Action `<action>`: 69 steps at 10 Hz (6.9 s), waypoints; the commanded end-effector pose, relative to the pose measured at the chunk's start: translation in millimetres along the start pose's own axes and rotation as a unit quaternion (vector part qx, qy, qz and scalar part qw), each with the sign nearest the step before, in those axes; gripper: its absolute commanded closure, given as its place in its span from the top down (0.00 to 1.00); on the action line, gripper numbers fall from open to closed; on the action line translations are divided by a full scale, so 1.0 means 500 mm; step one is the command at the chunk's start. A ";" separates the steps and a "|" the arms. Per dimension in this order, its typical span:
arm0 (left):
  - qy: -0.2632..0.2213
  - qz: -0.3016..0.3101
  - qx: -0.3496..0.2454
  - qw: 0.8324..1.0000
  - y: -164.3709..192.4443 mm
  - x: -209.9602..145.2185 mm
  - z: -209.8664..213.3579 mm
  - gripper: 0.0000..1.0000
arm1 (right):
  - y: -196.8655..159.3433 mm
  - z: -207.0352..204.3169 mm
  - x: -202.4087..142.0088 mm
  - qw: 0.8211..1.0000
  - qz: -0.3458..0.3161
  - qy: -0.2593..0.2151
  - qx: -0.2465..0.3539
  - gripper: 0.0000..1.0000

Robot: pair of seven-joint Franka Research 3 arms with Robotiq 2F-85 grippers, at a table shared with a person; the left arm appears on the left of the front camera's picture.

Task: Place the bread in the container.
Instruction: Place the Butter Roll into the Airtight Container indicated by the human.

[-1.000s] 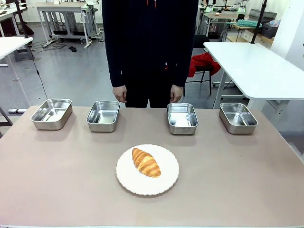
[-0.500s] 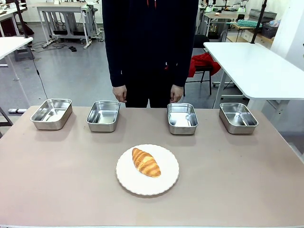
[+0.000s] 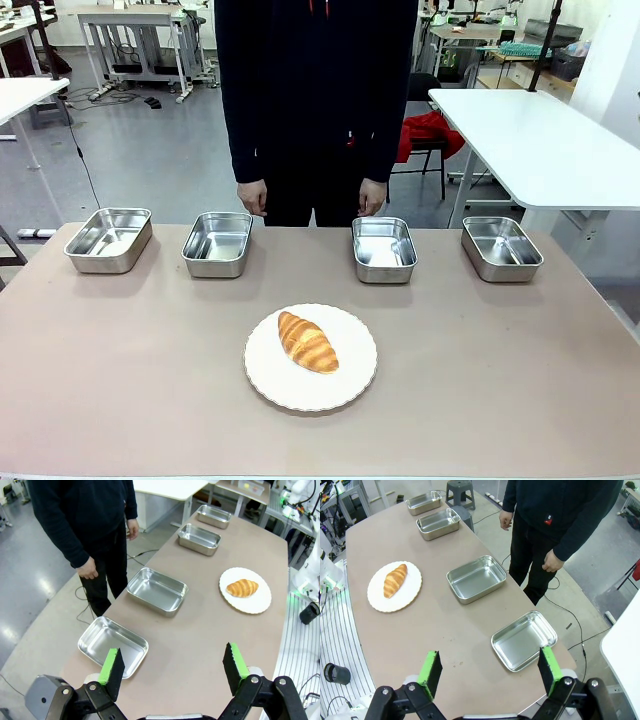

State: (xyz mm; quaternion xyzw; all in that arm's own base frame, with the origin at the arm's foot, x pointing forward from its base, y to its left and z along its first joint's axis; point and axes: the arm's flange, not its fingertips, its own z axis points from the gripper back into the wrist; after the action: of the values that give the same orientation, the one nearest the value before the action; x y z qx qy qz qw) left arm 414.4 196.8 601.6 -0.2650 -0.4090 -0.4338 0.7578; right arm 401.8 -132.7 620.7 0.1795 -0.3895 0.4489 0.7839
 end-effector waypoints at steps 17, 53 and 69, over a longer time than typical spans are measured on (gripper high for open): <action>-0.001 -0.005 0.001 1.000 -0.001 -0.001 -0.001 1.00 | 0.002 0.000 0.004 1.000 0.004 -0.001 -0.001 1.00; -0.001 -0.005 0.001 1.000 -0.001 -0.001 -0.001 1.00 | 0.002 0.000 0.004 1.000 0.004 -0.001 -0.001 1.00; -0.001 -0.005 0.001 1.000 -0.001 -0.001 -0.001 1.00 | 0.002 0.000 0.004 1.000 0.004 -0.001 -0.001 1.00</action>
State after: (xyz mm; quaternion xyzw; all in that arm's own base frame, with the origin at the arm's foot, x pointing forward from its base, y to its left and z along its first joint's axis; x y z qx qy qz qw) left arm 414.4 196.8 601.6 -0.2649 -0.4090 -0.4338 0.7578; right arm 401.8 -132.8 620.6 0.1795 -0.3895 0.4489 0.7840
